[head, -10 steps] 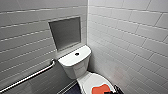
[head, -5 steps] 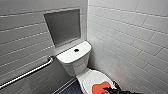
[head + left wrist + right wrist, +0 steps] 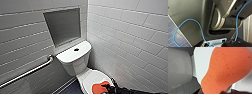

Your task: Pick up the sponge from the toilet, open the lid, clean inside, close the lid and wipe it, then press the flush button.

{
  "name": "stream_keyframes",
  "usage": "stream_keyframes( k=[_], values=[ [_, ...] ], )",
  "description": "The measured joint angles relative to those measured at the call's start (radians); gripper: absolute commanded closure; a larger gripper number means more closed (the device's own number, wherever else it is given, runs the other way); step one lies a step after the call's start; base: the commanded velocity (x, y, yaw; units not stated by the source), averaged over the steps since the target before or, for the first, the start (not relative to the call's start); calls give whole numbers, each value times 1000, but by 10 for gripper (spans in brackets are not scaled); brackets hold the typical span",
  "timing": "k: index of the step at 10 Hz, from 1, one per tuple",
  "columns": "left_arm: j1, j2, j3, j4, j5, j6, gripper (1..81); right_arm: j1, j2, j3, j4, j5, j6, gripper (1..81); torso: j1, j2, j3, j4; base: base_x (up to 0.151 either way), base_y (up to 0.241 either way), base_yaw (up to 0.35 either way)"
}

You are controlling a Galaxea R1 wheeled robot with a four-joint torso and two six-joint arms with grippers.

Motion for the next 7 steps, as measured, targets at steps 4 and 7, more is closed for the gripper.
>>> stream_keyframes(
  k=[4,7],
  values=[
    [6,0,0,0,-11,0,10,-1,63,-56,0,-48,39,10,61,-102,-1,0,0,0,0],
    [6,-5,0,0,-16,-1,10,-1,54,-66,-2,-36,77,10,75,-126,-36,0,0,0,0]
  ],
)
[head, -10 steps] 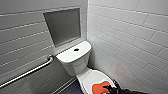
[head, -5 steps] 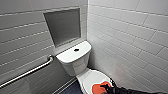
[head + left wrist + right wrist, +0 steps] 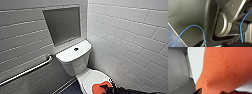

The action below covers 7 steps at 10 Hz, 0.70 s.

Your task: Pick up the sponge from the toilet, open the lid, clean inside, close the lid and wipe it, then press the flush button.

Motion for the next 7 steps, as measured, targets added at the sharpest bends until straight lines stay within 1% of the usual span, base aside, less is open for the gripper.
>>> stream_keyframes(
  k=[3,7],
  values=[
    [-1,-1,0,0,-3,-1,10,6,1,-35,-1,4,10,10,2,-3,-9,0,0,0,0],
    [-2,-1,0,-1,-3,-1,10,13,8,-131,-2,6,5,10,2,-4,-9,0,0,0,0]
  ],
)
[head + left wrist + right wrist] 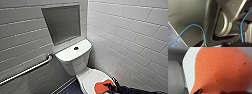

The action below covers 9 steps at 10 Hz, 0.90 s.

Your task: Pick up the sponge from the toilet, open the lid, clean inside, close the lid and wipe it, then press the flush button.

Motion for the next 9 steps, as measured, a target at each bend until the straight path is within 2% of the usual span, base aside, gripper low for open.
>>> stream_keyframes(
  k=[3,5,9],
  values=[
    [2,0,-4,0,0,0,10,0,35,-53,-8,0,-13,10,0,0,0,0,0,0,0],
    [2,-1,-13,-3,0,0,10,-7,37,-44,-52,18,-29,10,0,0,0,0,0,0,0],
    [6,-1,-13,-3,2,0,10,-63,50,-23,-174,194,-45,10,0,-1,0,0,0,0,0]
  ],
)
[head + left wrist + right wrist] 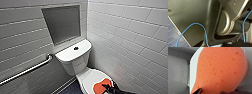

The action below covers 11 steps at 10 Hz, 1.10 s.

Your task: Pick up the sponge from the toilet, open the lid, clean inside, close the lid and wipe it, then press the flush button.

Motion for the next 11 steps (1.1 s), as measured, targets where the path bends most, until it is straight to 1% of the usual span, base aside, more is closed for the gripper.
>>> stream_keyframes(
  k=[3,4,8,9,11],
  values=[
    [0,0,0,0,-2,0,10,-6,3,2,-13,15,-2,10,0,0,0,0,0,0,0],
    [0,0,0,0,-2,0,10,-11,5,0,-17,12,7,811,0,0,0,0,0,0,0],
    [0,1,0,0,-1,0,10,-14,-17,29,-17,3,4,811,0,0,0,0,0,0,0],
    [0,1,1,0,-2,0,10,-14,-38,61,-18,-14,4,811,0,0,0,0,0,0,0],
    [-4,-6,29,0,-4,0,10,-15,-118,174,-21,-58,4,811,0,0,0,0,0,0,0]
  ],
)
